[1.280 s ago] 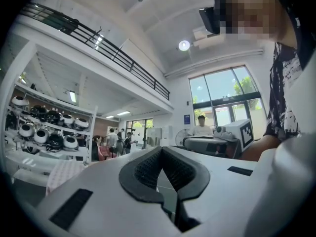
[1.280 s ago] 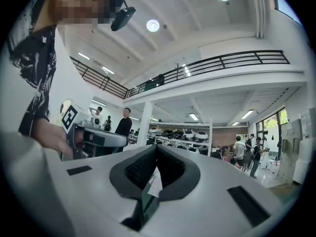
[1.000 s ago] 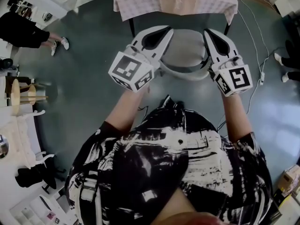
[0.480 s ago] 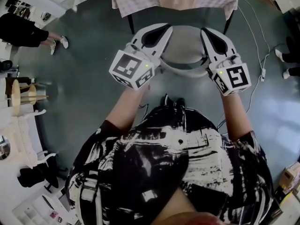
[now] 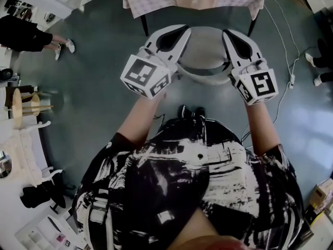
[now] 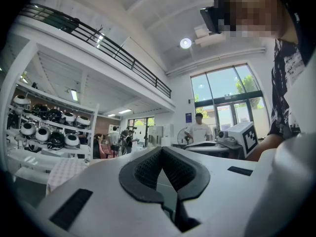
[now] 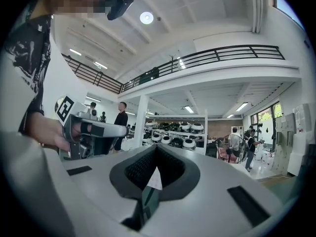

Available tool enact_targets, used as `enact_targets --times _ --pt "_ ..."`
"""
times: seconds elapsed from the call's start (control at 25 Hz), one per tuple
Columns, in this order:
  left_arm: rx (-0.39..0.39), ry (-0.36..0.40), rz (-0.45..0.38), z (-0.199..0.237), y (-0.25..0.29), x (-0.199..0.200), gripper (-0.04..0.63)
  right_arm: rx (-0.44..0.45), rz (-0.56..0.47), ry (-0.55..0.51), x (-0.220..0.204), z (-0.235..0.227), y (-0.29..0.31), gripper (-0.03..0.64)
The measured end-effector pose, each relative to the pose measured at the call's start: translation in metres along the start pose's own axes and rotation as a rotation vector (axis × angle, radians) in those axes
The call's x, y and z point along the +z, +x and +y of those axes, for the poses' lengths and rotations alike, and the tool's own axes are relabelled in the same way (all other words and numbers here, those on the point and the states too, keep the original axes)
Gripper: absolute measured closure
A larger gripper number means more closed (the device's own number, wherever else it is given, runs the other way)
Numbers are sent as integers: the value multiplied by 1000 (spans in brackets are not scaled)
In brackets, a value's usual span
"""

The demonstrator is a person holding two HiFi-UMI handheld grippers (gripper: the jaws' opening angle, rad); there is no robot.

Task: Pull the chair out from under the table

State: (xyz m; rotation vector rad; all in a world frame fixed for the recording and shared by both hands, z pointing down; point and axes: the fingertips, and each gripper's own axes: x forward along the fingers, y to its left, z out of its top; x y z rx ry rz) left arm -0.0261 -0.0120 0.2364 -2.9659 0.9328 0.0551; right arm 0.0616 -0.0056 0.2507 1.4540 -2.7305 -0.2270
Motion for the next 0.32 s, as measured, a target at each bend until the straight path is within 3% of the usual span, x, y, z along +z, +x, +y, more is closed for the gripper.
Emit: enact_targets --times 0.32 --pt "2 -1 2 2 0 1 594 6 -3 -8 3 1 2 618"
